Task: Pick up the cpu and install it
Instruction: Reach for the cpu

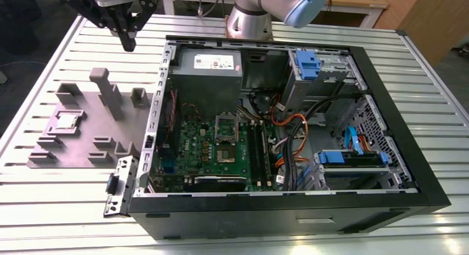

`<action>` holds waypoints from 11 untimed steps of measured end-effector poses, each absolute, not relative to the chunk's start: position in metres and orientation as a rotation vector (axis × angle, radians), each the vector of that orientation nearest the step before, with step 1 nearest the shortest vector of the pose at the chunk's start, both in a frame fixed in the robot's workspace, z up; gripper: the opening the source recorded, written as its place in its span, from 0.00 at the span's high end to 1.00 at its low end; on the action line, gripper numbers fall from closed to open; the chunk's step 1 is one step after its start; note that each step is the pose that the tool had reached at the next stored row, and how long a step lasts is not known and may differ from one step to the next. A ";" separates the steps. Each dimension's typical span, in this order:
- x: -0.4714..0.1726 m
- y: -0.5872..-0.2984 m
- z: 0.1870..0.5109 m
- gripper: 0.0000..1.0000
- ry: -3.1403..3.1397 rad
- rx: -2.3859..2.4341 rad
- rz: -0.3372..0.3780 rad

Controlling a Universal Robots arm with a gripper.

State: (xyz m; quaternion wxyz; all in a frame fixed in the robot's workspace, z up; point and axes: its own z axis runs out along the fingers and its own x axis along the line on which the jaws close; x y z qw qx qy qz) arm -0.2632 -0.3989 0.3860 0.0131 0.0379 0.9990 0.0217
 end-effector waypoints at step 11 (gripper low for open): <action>-0.269 -0.399 0.386 0.89 3.112 0.118 0.068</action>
